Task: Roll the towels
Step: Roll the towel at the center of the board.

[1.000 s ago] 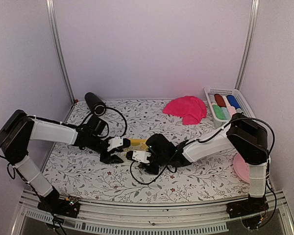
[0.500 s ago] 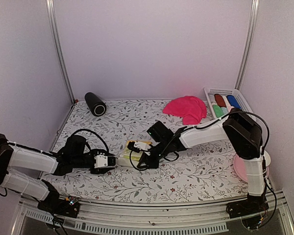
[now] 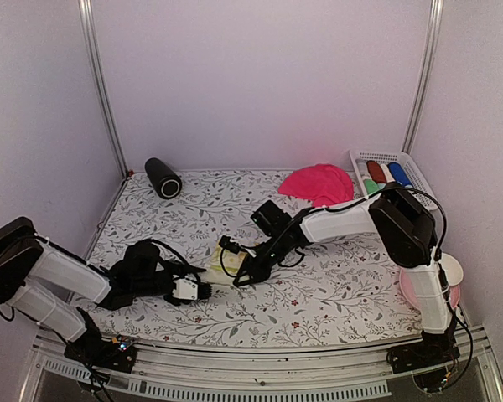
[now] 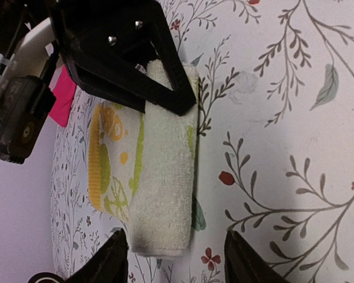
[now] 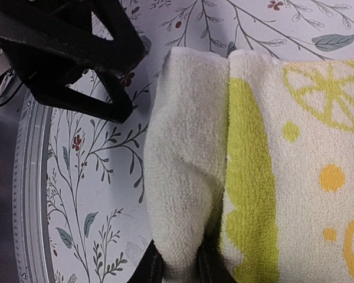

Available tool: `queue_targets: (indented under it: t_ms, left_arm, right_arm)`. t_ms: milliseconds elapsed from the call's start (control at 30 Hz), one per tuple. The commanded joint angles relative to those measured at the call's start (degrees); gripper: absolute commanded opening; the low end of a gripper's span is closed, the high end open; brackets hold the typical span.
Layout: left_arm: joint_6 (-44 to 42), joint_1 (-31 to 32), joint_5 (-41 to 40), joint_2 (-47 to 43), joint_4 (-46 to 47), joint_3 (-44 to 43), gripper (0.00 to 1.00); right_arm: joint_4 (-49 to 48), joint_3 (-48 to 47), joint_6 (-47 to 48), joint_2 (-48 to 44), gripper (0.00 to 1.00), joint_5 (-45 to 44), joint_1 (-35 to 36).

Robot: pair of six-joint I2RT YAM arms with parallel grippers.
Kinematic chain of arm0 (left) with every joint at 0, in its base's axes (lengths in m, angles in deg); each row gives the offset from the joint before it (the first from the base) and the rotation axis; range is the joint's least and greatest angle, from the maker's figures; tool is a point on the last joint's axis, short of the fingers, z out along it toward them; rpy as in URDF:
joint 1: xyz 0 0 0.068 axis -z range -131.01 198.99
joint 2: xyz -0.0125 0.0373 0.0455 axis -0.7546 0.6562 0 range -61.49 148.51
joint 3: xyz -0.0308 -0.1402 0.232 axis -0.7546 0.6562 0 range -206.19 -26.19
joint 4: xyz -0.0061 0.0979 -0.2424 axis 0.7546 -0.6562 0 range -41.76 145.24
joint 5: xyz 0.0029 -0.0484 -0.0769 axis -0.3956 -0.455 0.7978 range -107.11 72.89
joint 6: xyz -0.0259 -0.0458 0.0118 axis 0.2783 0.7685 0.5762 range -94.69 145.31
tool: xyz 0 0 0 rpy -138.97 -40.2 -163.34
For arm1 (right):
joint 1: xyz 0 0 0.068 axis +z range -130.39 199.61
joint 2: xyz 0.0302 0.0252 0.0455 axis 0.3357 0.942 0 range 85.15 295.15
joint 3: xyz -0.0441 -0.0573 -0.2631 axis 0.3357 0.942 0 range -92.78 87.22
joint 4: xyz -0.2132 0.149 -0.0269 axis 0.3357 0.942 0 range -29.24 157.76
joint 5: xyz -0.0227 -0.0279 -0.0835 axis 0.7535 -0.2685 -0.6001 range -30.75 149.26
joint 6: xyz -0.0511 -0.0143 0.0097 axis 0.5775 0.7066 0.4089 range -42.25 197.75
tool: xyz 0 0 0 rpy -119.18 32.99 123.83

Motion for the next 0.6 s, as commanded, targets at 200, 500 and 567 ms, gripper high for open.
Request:
queue_targets:
  t_ms: [200, 500, 567]
  left_arm:
    - [-1.5, 1.9, -6.3, 7.0, 6.6, -2.4, 0.55]
    - [-2.3, 3.2, -9.5, 11.6, 10.8, -2.5, 0.50]
    - [-2.6, 3.4, -10.0, 12.3, 11.6, -2.4, 0.49]
  right_arm:
    - [5.0, -1.2, -0.3, 3.4, 0.16, 2.3, -0.7]
    - [5.9, -1.3, 0.4, 3.8, 0.16, 2.9, -0.9]
    - [6.0, -1.4, 0.4, 4.0, 0.16, 2.9, -1.0]
